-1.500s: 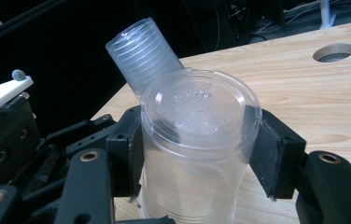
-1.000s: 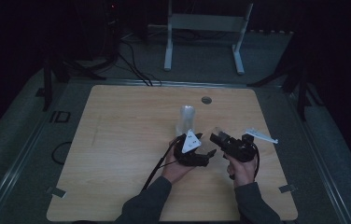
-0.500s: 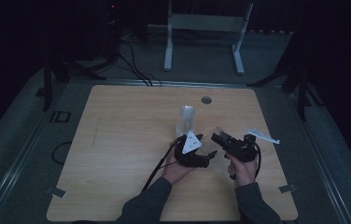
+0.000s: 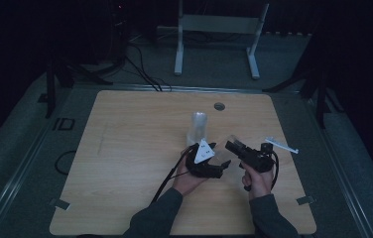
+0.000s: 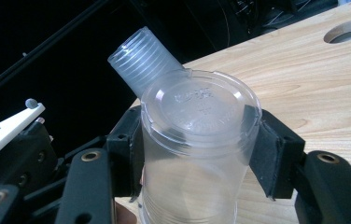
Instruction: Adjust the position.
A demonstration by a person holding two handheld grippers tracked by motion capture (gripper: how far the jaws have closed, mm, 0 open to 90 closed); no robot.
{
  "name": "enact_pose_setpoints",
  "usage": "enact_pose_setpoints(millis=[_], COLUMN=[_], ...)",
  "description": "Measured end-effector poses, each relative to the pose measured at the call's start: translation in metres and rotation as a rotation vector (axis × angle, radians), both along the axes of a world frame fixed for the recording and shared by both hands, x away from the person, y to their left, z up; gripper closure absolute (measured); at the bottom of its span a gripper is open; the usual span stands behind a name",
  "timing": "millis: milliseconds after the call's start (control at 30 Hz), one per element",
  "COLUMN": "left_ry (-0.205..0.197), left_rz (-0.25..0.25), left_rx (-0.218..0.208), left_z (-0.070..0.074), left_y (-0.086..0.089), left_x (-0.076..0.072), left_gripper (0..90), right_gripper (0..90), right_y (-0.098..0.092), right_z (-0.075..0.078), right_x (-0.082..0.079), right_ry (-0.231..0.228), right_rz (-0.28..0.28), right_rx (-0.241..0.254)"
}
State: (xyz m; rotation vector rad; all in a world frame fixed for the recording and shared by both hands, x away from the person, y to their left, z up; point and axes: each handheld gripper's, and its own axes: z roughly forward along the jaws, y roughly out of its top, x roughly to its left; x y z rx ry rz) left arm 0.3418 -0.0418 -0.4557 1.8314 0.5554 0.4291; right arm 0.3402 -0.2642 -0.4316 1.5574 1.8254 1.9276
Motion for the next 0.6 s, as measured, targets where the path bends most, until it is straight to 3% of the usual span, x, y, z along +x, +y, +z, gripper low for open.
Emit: enact_pose_setpoints(millis=[600], left_ry=[0.008], left_rz=[0.009], left_rx=[0.013], left_z=[-0.0026], left_y=[-0.0013], left_x=[0.0007], left_gripper=[24.3], right_gripper=[42.9], right_y=[0.0005], right_z=[-0.0008], right_x=[0.0002], right_ry=[0.012], right_rz=[0.013], right_rx=[0.023])
